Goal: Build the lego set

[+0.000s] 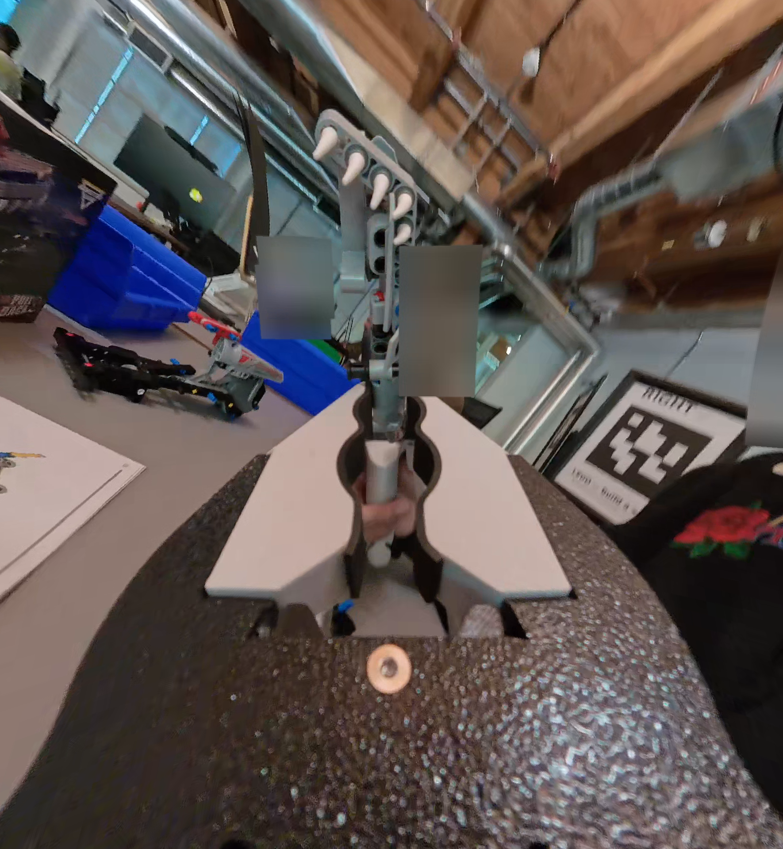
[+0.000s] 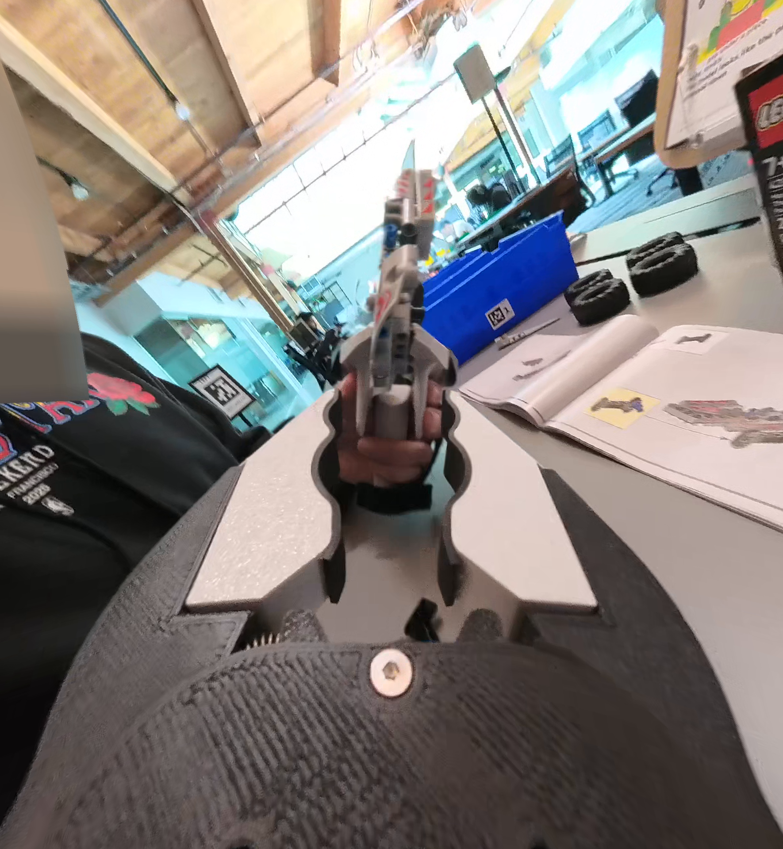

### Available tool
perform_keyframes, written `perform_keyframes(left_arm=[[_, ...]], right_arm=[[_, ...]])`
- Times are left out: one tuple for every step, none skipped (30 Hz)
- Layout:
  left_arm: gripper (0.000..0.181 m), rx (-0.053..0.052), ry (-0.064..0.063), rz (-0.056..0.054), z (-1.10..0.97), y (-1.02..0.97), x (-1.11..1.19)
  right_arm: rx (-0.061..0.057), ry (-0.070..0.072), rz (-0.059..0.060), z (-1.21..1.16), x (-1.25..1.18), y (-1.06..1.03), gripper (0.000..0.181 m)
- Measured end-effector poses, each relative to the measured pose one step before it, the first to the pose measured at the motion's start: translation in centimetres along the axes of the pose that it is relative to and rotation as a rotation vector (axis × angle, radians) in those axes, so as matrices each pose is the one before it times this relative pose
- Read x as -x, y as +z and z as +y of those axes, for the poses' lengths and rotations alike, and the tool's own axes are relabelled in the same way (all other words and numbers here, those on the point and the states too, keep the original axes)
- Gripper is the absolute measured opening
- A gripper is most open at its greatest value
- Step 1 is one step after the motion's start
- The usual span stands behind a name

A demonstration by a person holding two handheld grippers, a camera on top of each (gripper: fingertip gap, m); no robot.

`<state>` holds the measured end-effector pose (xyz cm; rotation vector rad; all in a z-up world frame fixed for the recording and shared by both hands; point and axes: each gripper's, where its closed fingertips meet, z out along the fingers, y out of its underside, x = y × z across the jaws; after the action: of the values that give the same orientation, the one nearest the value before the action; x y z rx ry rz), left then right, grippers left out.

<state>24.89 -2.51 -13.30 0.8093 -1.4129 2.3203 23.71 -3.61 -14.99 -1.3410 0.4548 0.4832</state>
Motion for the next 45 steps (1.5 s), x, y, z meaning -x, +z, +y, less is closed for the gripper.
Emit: perform_keyframes(left_arm=[[0.012, -0.0286, -0.0263, 0.001, -0.18, 0.073, 0.065], [0.011, -0.0066, -0.0165, -0.0026, 0.081, 0.1, 0.083], [0.011, 0.006, -0.0029, -0.0062, 0.226, 0.084, 0.101], [0.012, 0.0094, 0.0078, -0.0091, 0.245, 0.062, 0.106], [0.012, 0.0079, 0.0062, -0.0039, 0.186, 0.058, -0.014], [0.011, 0.0013, 0.0002, -0.0074, 0.017, 0.012, 0.055], [0.012, 0.0084, 0.0034, -0.0011, 0.042, -0.043, 0.004], [0.014, 0.0186, 0.0162, 0.0031, 0.119, -0.065, -0.055], [0.018, 0.0325, 0.0278, -0.0009, 0.287, -0.099, -0.029], [0.024, 0.037, 0.0315, -0.009, 0.243, -0.167, 0.051], [0.029, 0.0288, 0.0425, -0.0103, 0.034, -0.304, 0.033], [0.033, 0.0264, 0.0541, -0.021, -0.087, -0.435, 0.154], [0.04, 0.0275, 0.0618, -0.0356, -0.124, -0.506, 0.405], [0.045, 0.029, 0.0658, -0.049, -0.166, -0.569, 0.627], [0.047, 0.0313, 0.0736, -0.0451, -0.16, -0.565, 0.626], [0.052, 0.0341, 0.0764, -0.0419, -0.12, -0.484, 0.612], [0.057, 0.0387, 0.0766, -0.0433, -0.068, -0.397, 0.643], [0.058, 0.042, 0.0785, -0.0318, 0.05, -0.272, 0.437], [0.059, 0.0397, 0.0746, -0.0095, 0.108, -0.14, 0.087], [0.058, 0.038, 0.0613, 0.0165, 0.217, 0.008, -0.307], [0.058, 0.0393, 0.0394, 0.0383, 0.355, 0.142, -0.607], [0.06, 0.0348, 0.0154, 0.053, 0.388, 0.233, -0.798], [0.06, 0.0225, 0.0, 0.063, 0.279, 0.278, -0.92], [0.059, 0.0101, -0.007, 0.058, 0.164, 0.297, -0.827], [0.059, -0.0021, -0.0104, 0.0385, 0.001, 0.309, -0.527], [0.059, -0.0082, -0.0138, 0.0326, -0.052, 0.298, -0.391], [0.059, -0.0027, -0.0237, 0.0387, 0.055, 0.294, -0.4], [0.059, 0.0147, -0.0368, 0.0331, 0.302, 0.301, -0.235], [0.059, 0.0287, -0.0379, 0.0255, 0.468, 0.273, -0.091], [0.057, 0.0282, -0.0237, 0.0254, 0.475, 0.223, -0.094], [0.052, 0.0118, -0.0101, 0.0101, 0.241, 0.14, 0.063], [0.05, -0.0059, -0.0066, -0.0065, 0.019, 0.07, 0.282], [0.051, -0.008, -0.0126, -0.0077, -0.019, 0.013, 0.298], [0.052, -0.0019, -0.0193, 0.0026, 0.046, -0.026, 0.165], [0.052, 0.005, -0.0253, 0.0091, 0.144, -0.038, 0.076], [0.052, 0.0118, -0.0293, 0.0141, 0.247, -0.041, 0.005], [0.054, 0.0133, -0.0278, 0.0118, 0.257, -0.024, 0.051], [0.054, 0.0052, -0.0229, 0.0036, 0.172, -0.025, 0.151], [0.048, -0.006, -0.0151, 0.0082, 0.021, -0.025, 0.063], [0.041, -0.0156, -0.0137, 0.0189, -0.116, 0.0, -0.139], [0.034, -0.019, -0.0161, 0.0178, -0.201, 0.02, -0.121], [0.03, -0.0137, -0.0186, 0.0079, -0.155, 0.029, 0.047], [0.029, -0.0029, -0.0156, 0.0084, -0.003, 0.056, 0.057], [0.028, 0.0065, -0.0117, 0.0133, 0.146, 0.082, -0.035], [0.029, 0.0086, -0.009, 0.0104, 0.191, 0.099, -0.028]], right_arm=[[-0.0204, 0.0071, -0.0113, -0.132, 0.32, 0.436, 0.037], [-0.0262, 0.0006, -0.0008, -0.292, 0.152, 0.34, 0.035], [-0.0329, -0.0015, 0.0025, -0.428, 0.086, 0.186, 0.028], [-0.0314, 0.0033, 0.0061, -0.454, -0.07, 0.061, 0.015], [-0.0211, 0.0154, 0.0226, -0.313, -0.452, -0.028, 0.006], [-0.0023, 0.0194, -0.0093, -0.077, -0.08, -0.004, 0.006], [0.011, 0.0283, -0.0176, 0.071, -0.005, -0.02, 0.006], [0.0102, 0.029, -0.0118, 0.041, -0.053, -0.059, 0.006], [0.0039, 0.0316, 0.0016, -0.066, -0.199, -0.127, 0.006], [-0.0007, 0.0317, 0.0077, -0.156, -0.256, -0.233, 0.006], [0.0009, 0.0298, 0.0063, -0.184, -0.223, -0.364, 0.006], [0.006, 0.0284, 0.0079, -0.15, -0.229, -0.451, 0.006], [0.0079, 0.0219, 0.0139, -0.108, -0.279, -0.511, 0.006], [0.0099, 0.008, 0.0168, -0.058, -0.279, -0.524, 0.006], [0.011, 0.0029, 0.0199, 0.025, -0.296, -0.499, 0.005], [0.0162, 0.0008, 0.0137, 0.126, -0.177, -0.413, 0.005], [0.0198, -0.0076, 0.0062, 0.213, -0.018, -0.326, 0.005], [0.0324, -0.0235, 0.0081, 0.436, 0.053, -0.243, 0.005], [0.052, -0.0443, 0.007, 0.755, 0.196, -0.168, 0.006], [0.0589, -0.0534, -0.0028, 0.915, 0.482, -0.053, 0.006], [0.0533, -0.0425, -0.0105, 0.865, 0.646, 0.074, 0.006], [0.0445, -0.0275, -0.0105, 0.703, 0.574, 0.157, 0.006], [0.0332, -0.0168, -0.002, 0.479, 0.32, 0.197, 0.006], [0.0286, -0.0088, 0.0043, 0.387, 0.099, 0.179, 0.006], [0.027, -0.0123, 0.0005, 0.403, 0.074, 0.132, 0.006], [0.0184, -0.0145, -0.0039, 0.34, 0.077, 0.091, 0.006], [0.0095, -0.0064, -0.0021, 0.209, -0.029, 0.046, 0.006], [0.0035, 0.0002, 0.0054, 0.09, -0.213, 0.034, 0.006], [0.0018, 0.0006, 0.004, 0.036, -0.238, 0.018, 0.006], [0.0004, -0.0009, -0.0014, 0.013, -0.179, 0.017, 0.006], [0.0023, -0.002, -0.0053, 0.048, -0.154, 0.014, 0.006], [0.0001, -0.0052, 0.0036, -0.003, -0.282, 0.005, 0.006], [-0.0092, -0.0029, 0.014, -0.101, -0.447, 0.012, 0.006], [-0.0106, 0.0115, 0.0036, -0.097, -0.349, 0.012, 0.006], [-0.0142, 0.0168, -0.014, -0.122, -0.089, 0.029, 0.006], [-0.0187, 0.0111, -0.0201, -0.187, 0.044, 0.027, 0.006], [-0.0196, 0.0081, -0.0107, -0.222, -0.03, 0.022, 0.006], [-0.0121, 0.0079, -0.007, -0.126, -0.056, -0.001, 0.006], [-0.0047, 0.0089, -0.0075, -0.037, -0.056, 0.004, 0.006], [-0.0005, 0.0161, 0.0044, 0.039, -0.243, -0.001, 0.006], [0.0038, 0.0169, 0.0106, 0.107, -0.355, 0.018, 0.006], [0.0008, 0.0109, 0.0015, 0.083, -0.226, 0.05, 0.006], [-0.0048, 0.0087, -0.01, 0.019, -0.017, 0.085, 0.006], [-0.0095, 0.0099, -0.0112, -0.056, 0.03, 0.096, 0.006], [-0.0122, 0.0108, -0.009, -0.115, 0.012, 0.091, 0.006]])
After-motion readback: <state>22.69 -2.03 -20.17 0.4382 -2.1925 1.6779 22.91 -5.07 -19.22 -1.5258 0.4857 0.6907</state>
